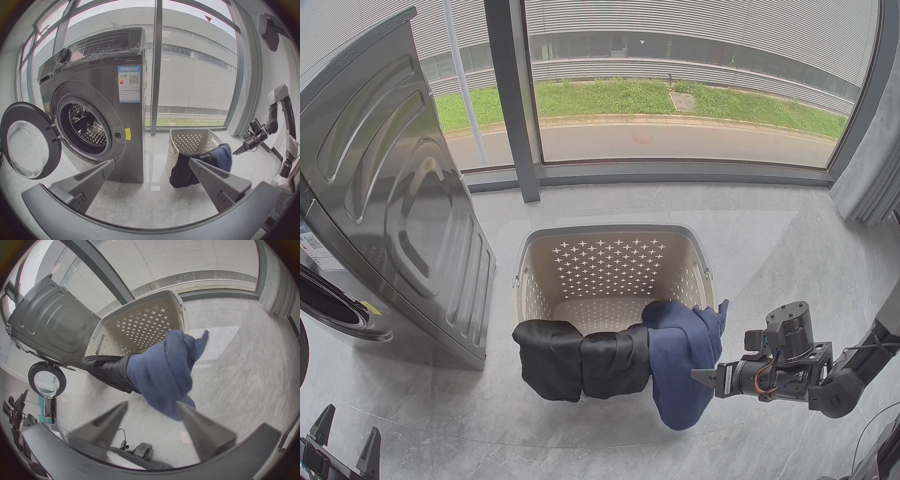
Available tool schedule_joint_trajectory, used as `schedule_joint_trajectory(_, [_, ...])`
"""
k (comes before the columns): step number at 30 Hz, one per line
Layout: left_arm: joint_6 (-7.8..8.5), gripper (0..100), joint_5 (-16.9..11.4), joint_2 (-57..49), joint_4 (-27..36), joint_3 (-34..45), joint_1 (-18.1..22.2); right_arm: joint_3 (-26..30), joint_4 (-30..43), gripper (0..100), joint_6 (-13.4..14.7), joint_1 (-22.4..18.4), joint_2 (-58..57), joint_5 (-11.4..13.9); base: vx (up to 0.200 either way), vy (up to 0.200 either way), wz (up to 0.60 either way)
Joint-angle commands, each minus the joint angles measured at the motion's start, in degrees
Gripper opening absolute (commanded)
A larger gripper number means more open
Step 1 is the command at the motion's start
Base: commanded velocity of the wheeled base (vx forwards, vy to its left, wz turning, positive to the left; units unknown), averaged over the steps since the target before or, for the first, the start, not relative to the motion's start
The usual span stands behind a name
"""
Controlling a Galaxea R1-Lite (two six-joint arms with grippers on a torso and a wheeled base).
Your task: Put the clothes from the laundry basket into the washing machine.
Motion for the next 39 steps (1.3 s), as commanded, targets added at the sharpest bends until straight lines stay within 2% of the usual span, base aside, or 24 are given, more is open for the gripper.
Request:
schedule_joint_trajectory(1, [-0.06, 100, 0.0, -0.2, 0.0, 0.8, 0.0, -1.4, -2.4, 100, -0.7, -0.6, 6.6, -0.9, 0.0, 0.0, 0.0])
schedule_joint_trajectory(7, [-0.06, 100, 0.1, -0.2, 0.0, 0.8, 0.0, -5.8, -4.7, 100, -3.8, -2.4, 13.4, -1.1, 0.0, 0.0, 0.0])
schedule_joint_trajectory(12, [-0.06, 100, 0.0, -0.2, 0.0, 0.8, 0.0, -9.1, -5.9, 100, -4.4, -3.8, 16.8, -1.1, 0.0, 0.0, 0.0])
schedule_joint_trajectory(17, [-0.06, 100, 0.1, -0.2, 0.0, 0.8, 0.0, -10.2, -10.4, 100, -4.4, -4.3, 18.4, -1.0, 0.0, 0.0, 0.0])
schedule_joint_trajectory(18, [0.03, 100, 0.0, -0.2, 0.0, 0.8, 0.0, -10.2, -10.9, 0, -4.4, -4.3, 18.3, -1.0, 0.0, 0.0, 0.0])
schedule_joint_trajectory(30, [-0.06, 100, 0.1, -0.2, 0.0, 0.8, 0.0, -7.9, -12.1, 0, -3.7, -3.1, 16.2, -0.7, 0.0, 0.0, 0.0])
schedule_joint_trajectory(38, [-0.06, 100, 0.1, -0.2, 0.0, 0.8, 0.0, -3.8, -14.8, 0, -3.7, -1.6, 8.5, -0.8, 0.0, 0.0, 0.0])
schedule_joint_trajectory(39, [-0.06, 100, 0.0, -0.2, 0.0, 0.8, 0.0, -1.3, -14.2, 0, -3.9, -0.8, 3.3, -1.0, 0.0, 0.0, 0.0])
